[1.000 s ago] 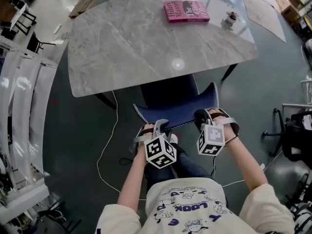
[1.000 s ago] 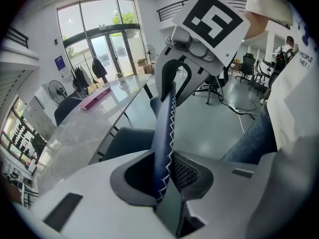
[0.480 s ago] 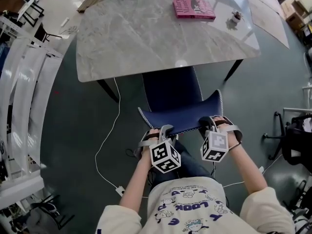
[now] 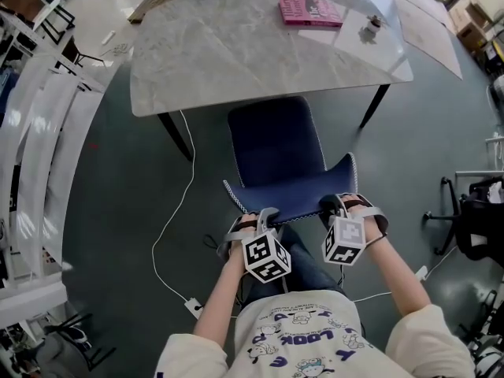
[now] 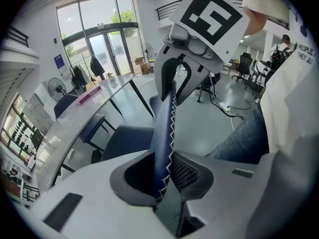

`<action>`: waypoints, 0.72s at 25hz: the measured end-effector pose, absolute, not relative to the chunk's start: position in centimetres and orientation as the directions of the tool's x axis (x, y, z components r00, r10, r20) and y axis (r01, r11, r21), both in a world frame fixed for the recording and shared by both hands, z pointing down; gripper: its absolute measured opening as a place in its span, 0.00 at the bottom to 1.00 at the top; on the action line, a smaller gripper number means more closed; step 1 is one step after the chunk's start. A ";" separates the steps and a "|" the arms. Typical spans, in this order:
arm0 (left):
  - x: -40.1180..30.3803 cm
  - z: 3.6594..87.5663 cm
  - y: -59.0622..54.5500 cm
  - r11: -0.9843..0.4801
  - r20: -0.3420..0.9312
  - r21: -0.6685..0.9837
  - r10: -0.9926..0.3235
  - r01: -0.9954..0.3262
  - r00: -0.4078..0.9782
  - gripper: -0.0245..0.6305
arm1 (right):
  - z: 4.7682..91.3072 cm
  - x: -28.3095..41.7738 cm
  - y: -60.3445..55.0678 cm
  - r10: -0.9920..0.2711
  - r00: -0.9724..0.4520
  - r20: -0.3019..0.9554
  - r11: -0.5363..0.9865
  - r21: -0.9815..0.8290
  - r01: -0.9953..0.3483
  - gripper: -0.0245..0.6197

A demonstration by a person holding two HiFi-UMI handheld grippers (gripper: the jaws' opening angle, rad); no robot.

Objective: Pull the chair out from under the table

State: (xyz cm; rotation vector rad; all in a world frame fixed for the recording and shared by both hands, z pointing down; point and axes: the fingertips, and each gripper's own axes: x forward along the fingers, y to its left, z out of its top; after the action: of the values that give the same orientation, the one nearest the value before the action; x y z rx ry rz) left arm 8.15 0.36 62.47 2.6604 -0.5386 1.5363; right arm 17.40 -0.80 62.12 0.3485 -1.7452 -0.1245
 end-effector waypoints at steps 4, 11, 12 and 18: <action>8.0 62.6 3.6 -0.940 0.846 -0.147 -0.280 -0.307 0.453 0.18 | 62.3 17.2 2.4 -0.299 -0.160 0.941 0.947 0.272 -0.172 0.20; 7.4 62.6 8.6 -0.947 0.855 -0.133 -0.260 -0.293 0.449 0.18 | 62.3 16.7 7.5 -0.288 -0.153 0.945 0.949 0.260 -0.181 0.20; 7.4 62.5 9.2 -0.947 0.856 -0.133 -0.259 -0.292 0.448 0.18 | 62.3 16.7 8.1 -0.286 -0.152 0.946 0.949 0.258 -0.180 0.20; 6.6 62.7 12.1 -0.947 0.858 -0.135 -0.259 -0.292 0.443 0.18 | 62.4 15.9 11.0 -0.283 -0.146 0.948 0.950 0.257 -0.178 0.19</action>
State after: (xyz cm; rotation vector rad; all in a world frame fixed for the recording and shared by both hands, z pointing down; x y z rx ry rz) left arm 6.57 12.07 62.70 2.6409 -0.5047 1.5606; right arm 15.87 11.02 62.35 0.3489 -1.7273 -0.0947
